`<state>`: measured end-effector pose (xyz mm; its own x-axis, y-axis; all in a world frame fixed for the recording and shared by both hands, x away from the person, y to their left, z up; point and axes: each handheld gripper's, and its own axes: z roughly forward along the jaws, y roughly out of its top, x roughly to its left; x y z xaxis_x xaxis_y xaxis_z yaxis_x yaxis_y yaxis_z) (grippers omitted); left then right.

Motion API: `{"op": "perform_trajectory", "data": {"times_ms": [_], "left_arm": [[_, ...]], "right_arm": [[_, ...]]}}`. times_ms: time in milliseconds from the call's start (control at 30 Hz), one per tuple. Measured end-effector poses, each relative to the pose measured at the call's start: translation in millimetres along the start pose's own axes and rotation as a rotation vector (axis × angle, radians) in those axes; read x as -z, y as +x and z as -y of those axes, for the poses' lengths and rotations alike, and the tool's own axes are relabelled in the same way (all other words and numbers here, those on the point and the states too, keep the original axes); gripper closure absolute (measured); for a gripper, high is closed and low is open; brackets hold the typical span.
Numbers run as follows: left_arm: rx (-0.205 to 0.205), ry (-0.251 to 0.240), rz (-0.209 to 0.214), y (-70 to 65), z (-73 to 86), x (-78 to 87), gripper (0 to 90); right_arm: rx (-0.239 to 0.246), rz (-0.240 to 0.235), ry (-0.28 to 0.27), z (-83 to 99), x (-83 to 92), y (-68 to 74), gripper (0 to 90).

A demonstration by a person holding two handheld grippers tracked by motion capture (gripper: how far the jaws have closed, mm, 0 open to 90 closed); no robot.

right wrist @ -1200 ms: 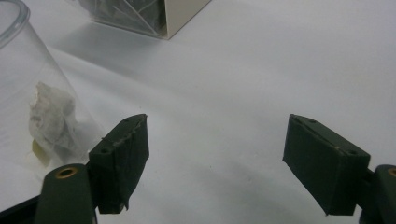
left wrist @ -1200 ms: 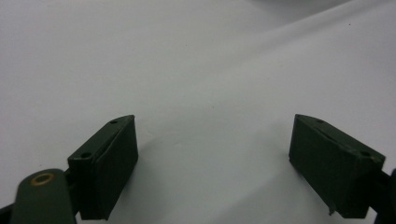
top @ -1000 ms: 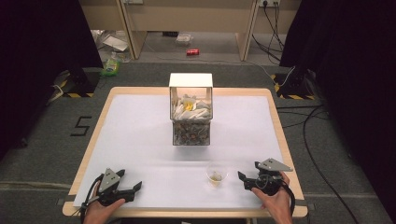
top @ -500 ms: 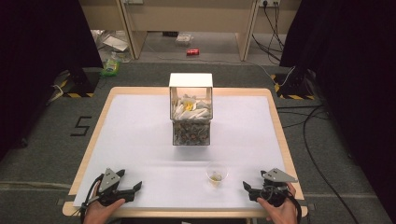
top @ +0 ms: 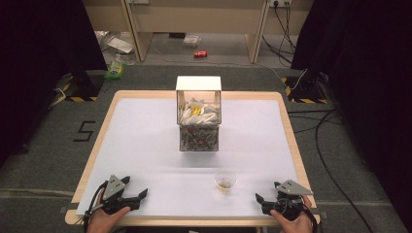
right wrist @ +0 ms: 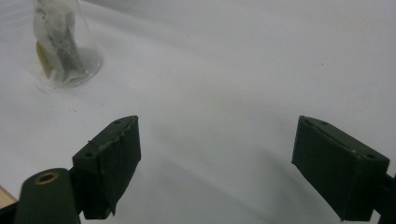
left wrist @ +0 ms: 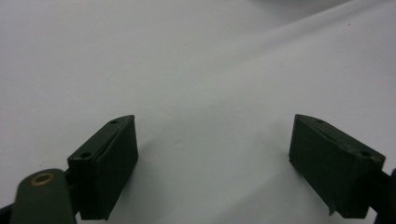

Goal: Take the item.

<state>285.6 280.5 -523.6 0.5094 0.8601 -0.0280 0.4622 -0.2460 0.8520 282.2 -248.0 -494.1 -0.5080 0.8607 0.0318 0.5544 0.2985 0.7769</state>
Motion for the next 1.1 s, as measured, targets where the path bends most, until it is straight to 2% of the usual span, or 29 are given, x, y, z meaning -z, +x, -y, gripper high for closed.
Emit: {"op": "perform_trajectory", "data": {"times_ms": [300,367,1100], "left_arm": [[-0.001,0.000,0.000,0.0,0.0,0.0,14.8],[0.000,0.000,0.000,0.0,0.0,0.0,14.9],[-0.001,0.000,0.000,0.0,0.0,0.0,14.8]], "right_arm": [[0.006,0.011,0.021,8.8,4.1,-0.1,16.1],[0.023,0.017,0.042,12.6,4.1,0.7,16.1],[0.031,0.026,0.006,22.8,10.4,2.8,16.1]]}}
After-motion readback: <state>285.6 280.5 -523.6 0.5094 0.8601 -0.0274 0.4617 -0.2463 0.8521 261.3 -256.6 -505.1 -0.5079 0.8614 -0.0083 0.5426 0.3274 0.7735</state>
